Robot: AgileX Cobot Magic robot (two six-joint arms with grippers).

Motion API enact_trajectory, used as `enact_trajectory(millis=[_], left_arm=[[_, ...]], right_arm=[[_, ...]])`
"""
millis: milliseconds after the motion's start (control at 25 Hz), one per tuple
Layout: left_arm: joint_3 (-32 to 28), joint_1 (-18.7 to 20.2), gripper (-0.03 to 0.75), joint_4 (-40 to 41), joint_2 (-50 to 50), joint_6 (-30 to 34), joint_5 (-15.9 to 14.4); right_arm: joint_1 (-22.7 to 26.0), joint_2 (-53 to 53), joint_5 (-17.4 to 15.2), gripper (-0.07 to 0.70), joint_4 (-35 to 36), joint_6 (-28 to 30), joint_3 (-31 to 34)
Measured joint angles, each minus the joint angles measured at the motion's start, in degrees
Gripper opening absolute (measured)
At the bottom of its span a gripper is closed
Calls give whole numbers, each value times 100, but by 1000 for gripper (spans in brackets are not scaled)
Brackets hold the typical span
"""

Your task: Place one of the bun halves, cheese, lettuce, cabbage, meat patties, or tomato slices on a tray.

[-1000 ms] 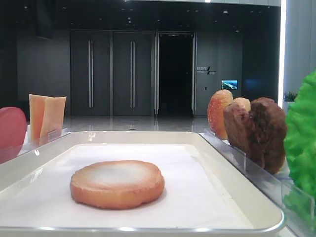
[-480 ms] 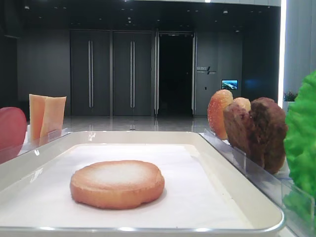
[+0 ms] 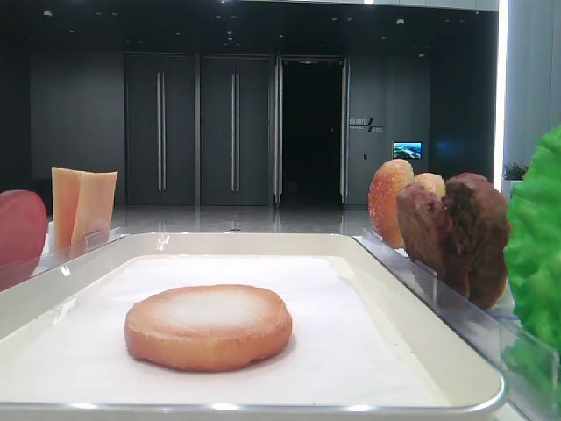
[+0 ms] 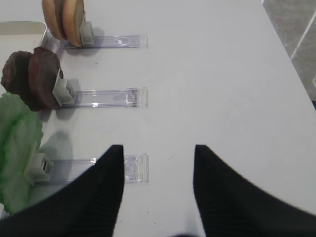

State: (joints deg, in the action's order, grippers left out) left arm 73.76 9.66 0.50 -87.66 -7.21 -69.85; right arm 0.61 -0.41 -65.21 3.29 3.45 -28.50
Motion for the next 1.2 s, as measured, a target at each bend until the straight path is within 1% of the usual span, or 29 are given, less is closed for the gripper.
enact_trajectory(millis=[320,440,760,960,1200], left_arm=[[0,-769,534,219,0,376,0],[0,-969,534,254,0,465,0],[-76,-1034,534,287,135,651,0],[-493,-1034,534,514,665,655,-11],[-997,-1034,534,419,1597,655,-18]], right_arm=[[0,0,0,344,0,0,0],[0,0,0,344,0,0,0],[0,0,0,344,0,0,0],[0,0,0,344,0,0,0],[0,0,0,344,0,0,0]])
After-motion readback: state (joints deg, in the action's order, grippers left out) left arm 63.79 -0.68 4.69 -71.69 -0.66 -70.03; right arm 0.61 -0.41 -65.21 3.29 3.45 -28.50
